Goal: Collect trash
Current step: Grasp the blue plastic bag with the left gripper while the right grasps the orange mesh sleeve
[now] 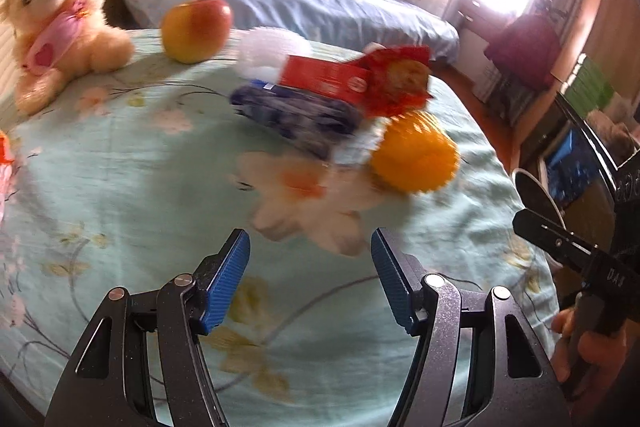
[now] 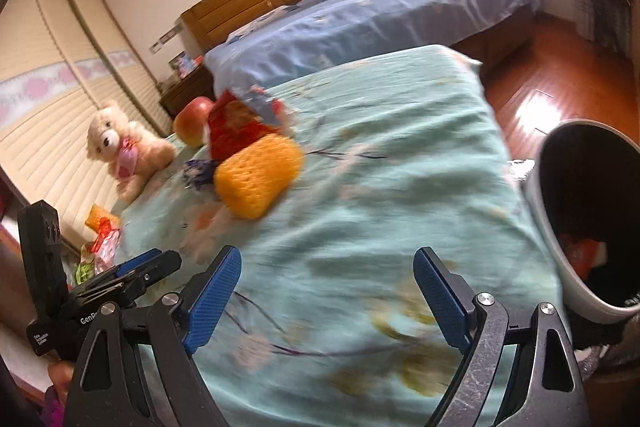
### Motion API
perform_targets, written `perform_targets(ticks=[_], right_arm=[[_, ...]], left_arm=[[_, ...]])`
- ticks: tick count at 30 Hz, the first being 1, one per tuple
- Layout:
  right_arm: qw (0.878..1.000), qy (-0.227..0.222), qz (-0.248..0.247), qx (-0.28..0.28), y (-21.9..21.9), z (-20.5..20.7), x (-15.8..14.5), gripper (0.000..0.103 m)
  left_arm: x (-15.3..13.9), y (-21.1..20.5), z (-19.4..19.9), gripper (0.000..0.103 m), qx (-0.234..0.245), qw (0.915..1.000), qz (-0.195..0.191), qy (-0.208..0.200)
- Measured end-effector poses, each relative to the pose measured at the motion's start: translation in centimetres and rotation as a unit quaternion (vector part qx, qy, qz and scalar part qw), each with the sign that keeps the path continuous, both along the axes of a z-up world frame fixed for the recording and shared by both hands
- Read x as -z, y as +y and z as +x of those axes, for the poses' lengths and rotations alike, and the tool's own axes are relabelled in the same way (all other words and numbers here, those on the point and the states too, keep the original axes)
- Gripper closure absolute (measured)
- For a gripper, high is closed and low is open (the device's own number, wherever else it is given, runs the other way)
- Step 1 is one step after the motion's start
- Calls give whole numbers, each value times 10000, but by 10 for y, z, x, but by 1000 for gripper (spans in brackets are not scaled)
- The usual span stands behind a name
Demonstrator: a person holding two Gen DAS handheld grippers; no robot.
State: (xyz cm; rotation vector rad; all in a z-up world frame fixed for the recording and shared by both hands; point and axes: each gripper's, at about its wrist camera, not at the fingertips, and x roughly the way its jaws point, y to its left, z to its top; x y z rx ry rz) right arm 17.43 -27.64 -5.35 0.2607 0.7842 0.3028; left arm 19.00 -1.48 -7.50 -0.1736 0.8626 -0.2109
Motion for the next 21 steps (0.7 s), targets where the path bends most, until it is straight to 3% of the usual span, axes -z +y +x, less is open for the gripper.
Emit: perform_targets(ticks=[11, 16, 18, 19, 20, 21], right_arm=[[9993, -11, -146, -340, 42, 46, 7, 18], [9991, 216, 4, -367, 40, 71, 17, 51], [9987, 276, 65, -425, 39, 77, 21, 74], [9985, 288, 107, -451, 38, 78, 23, 80], [9984, 302, 171, -458, 35, 78, 24, 85], [9984, 305, 196, -440, 34, 77, 25, 85]], left_arm=[[3, 9, 47, 36, -56, 9998, -152, 151], [9, 0, 76, 36, -24, 9989, -375, 295], [13, -4, 84, 37, -77, 9985, -432, 337], [15, -6, 88, 37, -96, 9983, -461, 348], [17, -8, 92, 38, -129, 9981, -471, 373], [18, -9, 94, 49, -162, 9981, -464, 385]])
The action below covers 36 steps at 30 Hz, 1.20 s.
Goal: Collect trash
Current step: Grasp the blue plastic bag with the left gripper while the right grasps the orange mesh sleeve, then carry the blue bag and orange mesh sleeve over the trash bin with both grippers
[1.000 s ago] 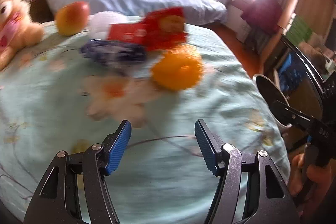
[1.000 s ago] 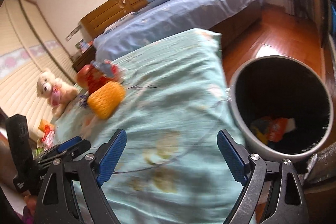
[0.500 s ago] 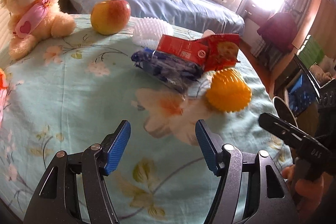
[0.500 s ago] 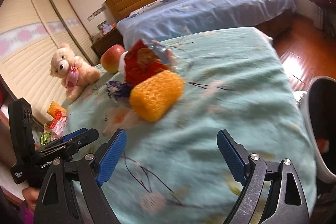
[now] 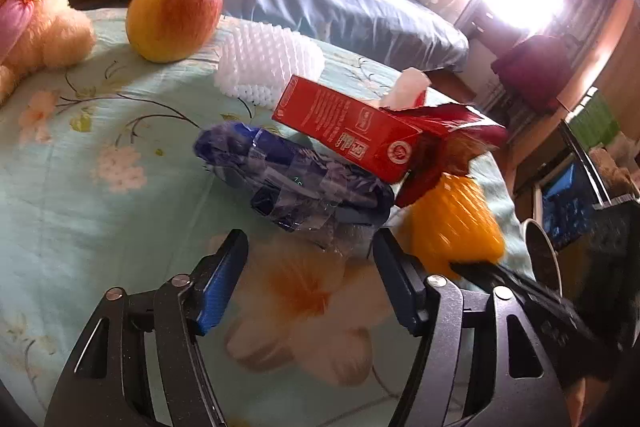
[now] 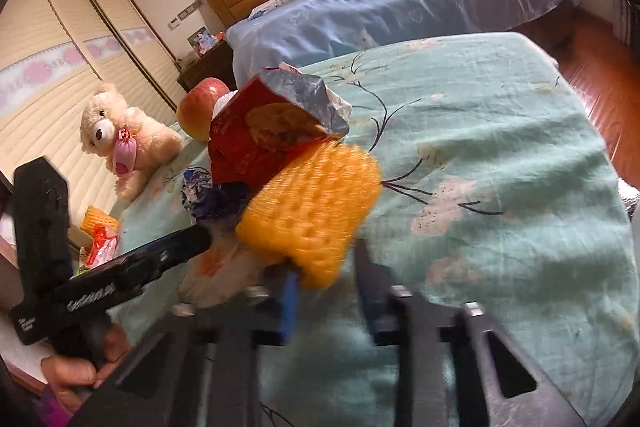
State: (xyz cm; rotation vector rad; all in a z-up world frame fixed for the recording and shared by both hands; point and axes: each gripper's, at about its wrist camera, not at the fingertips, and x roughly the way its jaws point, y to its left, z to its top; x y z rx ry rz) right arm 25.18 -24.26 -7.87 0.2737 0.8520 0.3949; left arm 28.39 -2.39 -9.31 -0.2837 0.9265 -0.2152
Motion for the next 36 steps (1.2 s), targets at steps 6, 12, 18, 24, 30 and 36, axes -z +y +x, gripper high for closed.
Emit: perform_targets(ticks=[6, 12, 18, 24, 30, 36], right_arm=[[10000, -72, 64, -5, -7, -12, -3, 88], [9997, -191, 122, -36, -10, -27, -12, 89], [9992, -363, 144, -49, -14, -50, -21, 89], [9988, -484, -13, -16, -26, -74, -30, 90], [9974, -676, -97, 247, -50, -88, -44, 90], [9966, -683, 64, 448, -61, -96, -43, 90]], left_arm=[[4, 3, 0, 95, -5, 9999, -141, 39], [-4, 20, -28, 102, -117, 9996, -243, -105], [-14, 19, -64, 102, -122, 9993, -276, -199], [-24, 5, -94, 102, 33, 9986, -396, -338], [-36, -14, -114, 102, 203, 9978, -402, -492], [-43, -29, -132, 102, 337, 9971, -317, -607]])
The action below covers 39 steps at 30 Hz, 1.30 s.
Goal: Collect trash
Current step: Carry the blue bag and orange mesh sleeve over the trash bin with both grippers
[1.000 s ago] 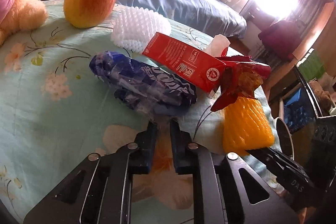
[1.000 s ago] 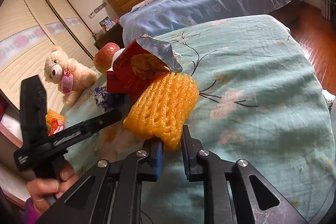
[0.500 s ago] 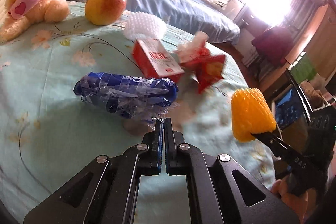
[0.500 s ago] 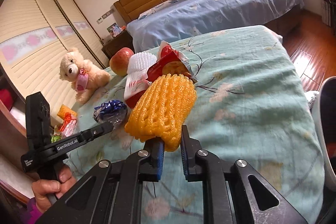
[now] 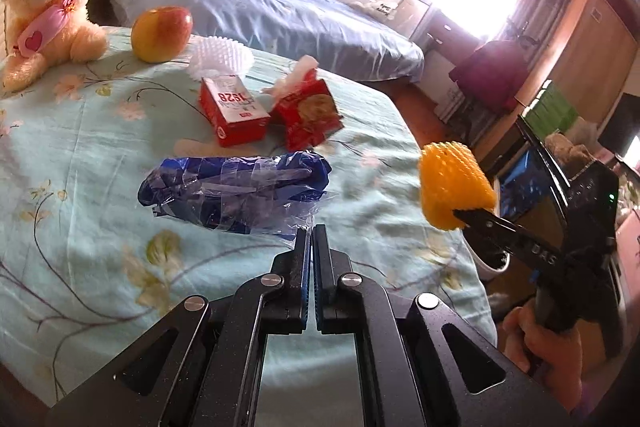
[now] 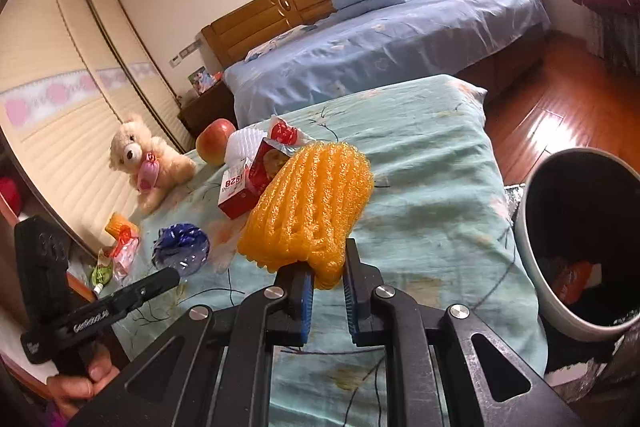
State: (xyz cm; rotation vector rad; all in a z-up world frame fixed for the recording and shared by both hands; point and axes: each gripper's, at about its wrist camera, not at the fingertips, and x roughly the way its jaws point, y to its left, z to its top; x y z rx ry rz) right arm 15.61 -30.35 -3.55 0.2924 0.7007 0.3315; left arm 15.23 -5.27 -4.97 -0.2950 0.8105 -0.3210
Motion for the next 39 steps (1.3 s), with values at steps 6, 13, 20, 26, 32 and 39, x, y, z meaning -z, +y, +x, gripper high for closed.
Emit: perform_targets(ticks=[6, 13, 20, 26, 32, 39], right_arm=[[10000, 35, 5, -46, 0, -8, 3, 90], [9998, -61, 94, 141, -17, -19, -2, 90], [9994, -130, 76, 312, -33, -26, -6, 90], [9986, -156, 91, 489, -45, -33, -4, 90], [9978, -128, 67, 644, -55, -37, 0, 90], [9969, -157, -111, 760, -59, -40, -2, 90]], left_arm=[[-4, -16, -14, 102, 176, 9998, 80, -63], [-5, -34, -21, 102, 395, 9991, 137, -85], [-1, -54, -23, 102, 638, 9978, 179, -37], [6, -74, -25, 102, 967, 9950, 259, 43], [9, -91, -24, 102, 1266, 9915, 294, 77], [9, -111, -16, 102, 1592, 9866, 339, 96]])
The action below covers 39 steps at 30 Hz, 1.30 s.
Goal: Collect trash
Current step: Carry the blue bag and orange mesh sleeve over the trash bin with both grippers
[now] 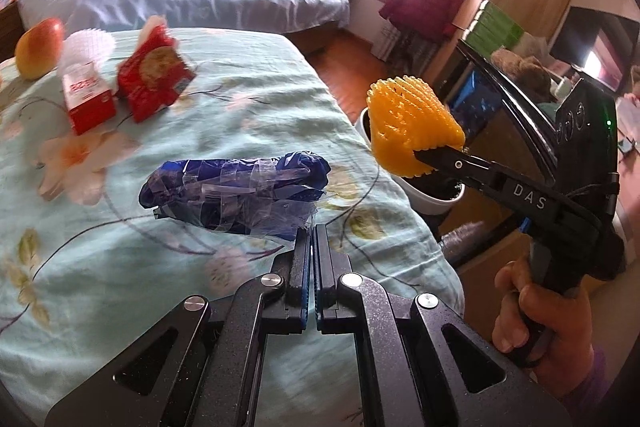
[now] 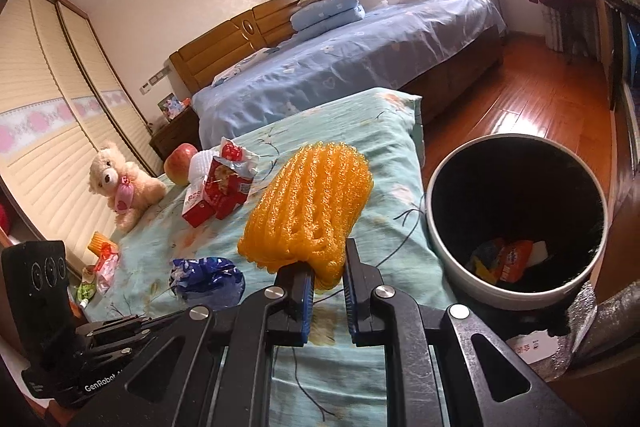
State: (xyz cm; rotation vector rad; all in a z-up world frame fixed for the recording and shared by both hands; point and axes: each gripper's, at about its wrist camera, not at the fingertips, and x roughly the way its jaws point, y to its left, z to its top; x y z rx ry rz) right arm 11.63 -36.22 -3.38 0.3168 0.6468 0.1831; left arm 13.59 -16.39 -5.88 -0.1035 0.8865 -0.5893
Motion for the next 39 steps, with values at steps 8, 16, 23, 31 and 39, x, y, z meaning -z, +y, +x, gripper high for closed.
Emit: perform_targets(ticks=[8, 16, 23, 31, 39], right_arm=[[9997, 35, -30, 245, -16, -2, 4, 90], [9983, 46, -192, 556, -33, -3, 6, 90], [9962, 35, -369, 786, -46, -3, 8, 90], [9941, 111, -444, 986, -66, 0, 13, 90], [9917, 193, -498, 1167, -82, 1, 17, 90]], left_arm=[[-2, -17, 14, 102, 170, 9998, 42, 2], [-5, -42, 25, 102, 403, 9990, 176, -40], [-7, -67, 32, 102, 622, 9977, 274, -88], [-7, -93, 39, 102, 788, 9963, 324, -101], [-8, -112, 44, 102, 913, 9950, 382, -128]])
